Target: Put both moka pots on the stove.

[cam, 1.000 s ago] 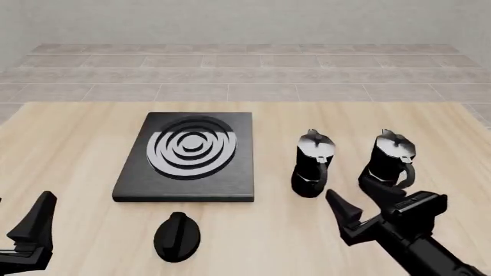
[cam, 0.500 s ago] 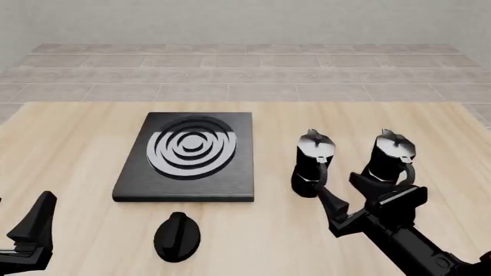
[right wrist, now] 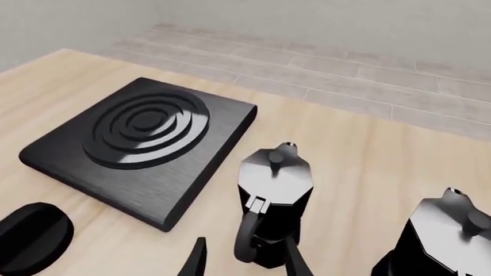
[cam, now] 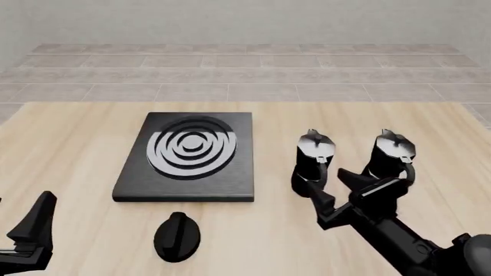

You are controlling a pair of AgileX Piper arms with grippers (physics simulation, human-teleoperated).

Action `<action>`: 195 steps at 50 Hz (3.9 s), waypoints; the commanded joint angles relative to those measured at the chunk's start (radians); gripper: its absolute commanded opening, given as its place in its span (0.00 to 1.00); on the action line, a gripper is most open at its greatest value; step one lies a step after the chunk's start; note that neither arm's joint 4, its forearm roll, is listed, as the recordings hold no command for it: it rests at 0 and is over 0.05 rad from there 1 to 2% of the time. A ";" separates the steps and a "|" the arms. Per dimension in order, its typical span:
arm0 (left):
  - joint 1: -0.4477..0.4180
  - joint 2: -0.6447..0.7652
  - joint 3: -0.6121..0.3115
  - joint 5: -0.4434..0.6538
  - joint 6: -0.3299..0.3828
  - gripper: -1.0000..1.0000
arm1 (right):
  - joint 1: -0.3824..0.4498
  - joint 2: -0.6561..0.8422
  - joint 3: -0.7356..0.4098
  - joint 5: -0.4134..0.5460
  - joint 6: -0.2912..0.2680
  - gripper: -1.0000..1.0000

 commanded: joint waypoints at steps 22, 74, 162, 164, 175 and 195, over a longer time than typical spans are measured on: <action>0.001 -0.007 -0.003 0.009 0.000 1.00 | 0.008 0.084 -0.062 -0.001 -0.011 1.00; 0.002 -0.004 -0.001 0.004 0.000 1.00 | 0.002 -0.051 -0.056 -0.001 -0.105 0.00; 0.002 -0.008 -0.003 0.011 0.000 1.00 | 0.267 0.214 -0.669 -0.001 -0.156 0.00; 0.002 -0.008 -0.003 0.010 0.000 1.00 | 0.268 0.233 -0.687 -0.001 -0.154 0.00; 0.002 -0.007 -0.002 0.008 0.000 1.00 | 0.270 0.321 -0.762 -0.001 -0.146 0.00; 0.002 -0.007 -0.002 0.008 0.000 1.00 | 0.302 0.407 -0.831 -0.001 -0.094 0.00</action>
